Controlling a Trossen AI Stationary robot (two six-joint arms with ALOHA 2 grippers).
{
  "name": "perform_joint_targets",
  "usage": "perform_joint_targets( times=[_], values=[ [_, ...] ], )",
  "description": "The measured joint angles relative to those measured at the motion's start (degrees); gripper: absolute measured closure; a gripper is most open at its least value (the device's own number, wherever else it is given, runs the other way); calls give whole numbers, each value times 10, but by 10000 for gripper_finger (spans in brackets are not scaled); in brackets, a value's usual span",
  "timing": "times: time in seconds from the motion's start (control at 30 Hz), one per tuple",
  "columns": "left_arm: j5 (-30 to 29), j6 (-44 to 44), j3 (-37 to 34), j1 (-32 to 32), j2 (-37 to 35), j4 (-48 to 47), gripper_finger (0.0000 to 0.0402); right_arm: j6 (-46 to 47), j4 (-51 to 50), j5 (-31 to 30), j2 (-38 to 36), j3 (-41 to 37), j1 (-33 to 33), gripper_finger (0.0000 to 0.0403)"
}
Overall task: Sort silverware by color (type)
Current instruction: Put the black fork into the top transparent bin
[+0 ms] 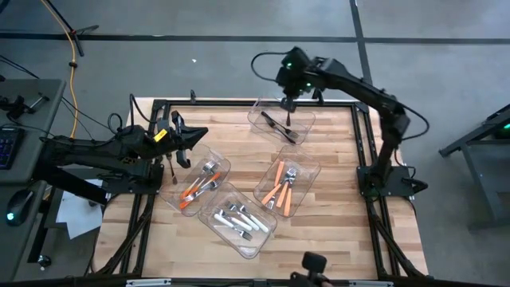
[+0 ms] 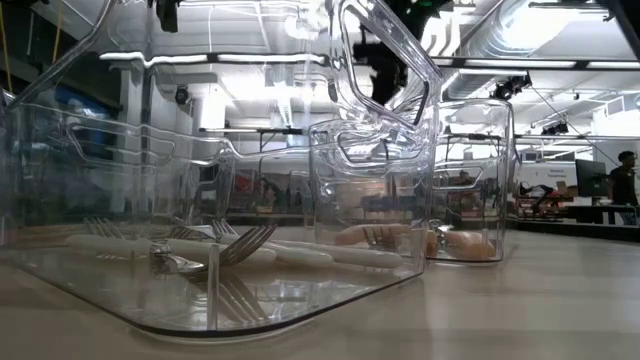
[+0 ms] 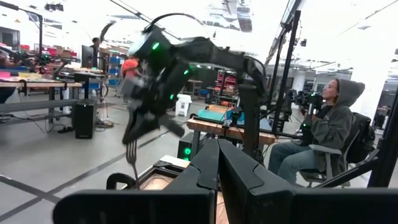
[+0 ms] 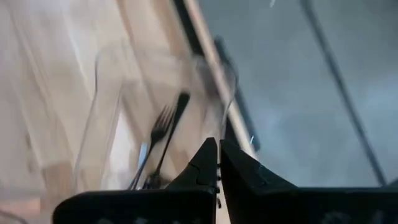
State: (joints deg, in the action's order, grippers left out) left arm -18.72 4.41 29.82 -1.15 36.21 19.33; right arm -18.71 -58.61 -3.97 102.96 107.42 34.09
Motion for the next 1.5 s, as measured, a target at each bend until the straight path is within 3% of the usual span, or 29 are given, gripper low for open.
perform_joint_targets(
  times=[0.17, 0.6, 0.8, 1.5],
  values=[
    [0, 0, 0, 0, 0, -1, 401, -1, -63, 1, 56, 20, 0, 403],
    [0, -1, 0, 0, 0, -2, 401, -7, -69, 24, 108, 10, -1, 403],
    [0, -1, 0, 0, 0, -2, 401, 34, -63, 67, 128, 10, -3, 403],
    [1, -1, 0, 0, 0, -3, 401, 178, 41, 68, 194, -8, -8, 403]
  ],
)
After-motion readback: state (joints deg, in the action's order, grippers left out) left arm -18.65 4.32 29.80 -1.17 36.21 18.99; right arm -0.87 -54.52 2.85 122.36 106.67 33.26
